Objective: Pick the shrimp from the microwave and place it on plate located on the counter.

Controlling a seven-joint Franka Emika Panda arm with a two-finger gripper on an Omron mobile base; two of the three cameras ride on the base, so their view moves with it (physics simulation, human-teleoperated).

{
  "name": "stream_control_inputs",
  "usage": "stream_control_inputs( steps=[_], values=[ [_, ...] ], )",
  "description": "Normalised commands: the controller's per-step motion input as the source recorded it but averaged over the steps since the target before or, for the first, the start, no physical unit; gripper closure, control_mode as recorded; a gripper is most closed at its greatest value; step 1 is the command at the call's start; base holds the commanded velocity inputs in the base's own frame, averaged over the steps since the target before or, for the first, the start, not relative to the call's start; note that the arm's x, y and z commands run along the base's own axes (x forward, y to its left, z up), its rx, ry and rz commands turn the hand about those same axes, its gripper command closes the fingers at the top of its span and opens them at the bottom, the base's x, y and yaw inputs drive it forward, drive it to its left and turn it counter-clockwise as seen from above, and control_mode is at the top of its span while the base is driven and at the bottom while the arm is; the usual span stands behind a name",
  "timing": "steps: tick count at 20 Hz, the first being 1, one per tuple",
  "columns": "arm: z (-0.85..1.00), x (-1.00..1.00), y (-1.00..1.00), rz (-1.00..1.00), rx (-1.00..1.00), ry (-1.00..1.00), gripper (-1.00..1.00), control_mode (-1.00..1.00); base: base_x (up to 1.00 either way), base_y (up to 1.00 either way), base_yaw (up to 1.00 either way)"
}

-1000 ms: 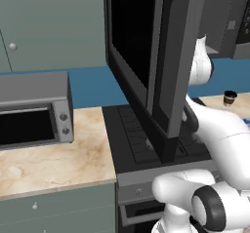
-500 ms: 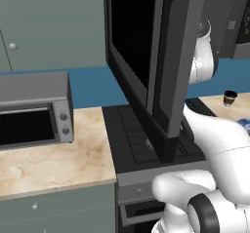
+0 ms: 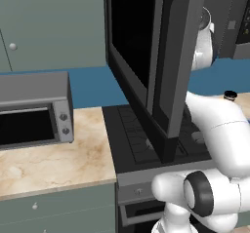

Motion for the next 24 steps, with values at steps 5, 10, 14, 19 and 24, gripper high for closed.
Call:
stream_control_inputs(
  steps=[5, 10, 14, 19, 24],
  values=[
    [-0.01, 0.91, -0.07, 0.07, 0.05, 0.35, -1.0, -1.0, 0.0, 0.0, 0.0],
    [0.0, 0.58, 0.0, 0.04, 0.02, 0.15, -1.0, -1.0, 0.0, 0.0, 0.0],
    [-0.03, 0.29, 0.0, 0.02, 0.0, 0.0, -1.0, -1.0, 0.0, 0.0, 0.0],
    [-0.4, 0.13, 0.17, 0.0, 0.0, -0.13, -1.0, -1.0, 0.0, 0.0, 0.0],
    [-0.09, 0.54, 0.08, 0.0, 0.0, 0.01, -1.0, -1.0, 0.0, 0.0, 0.0]
  ],
)
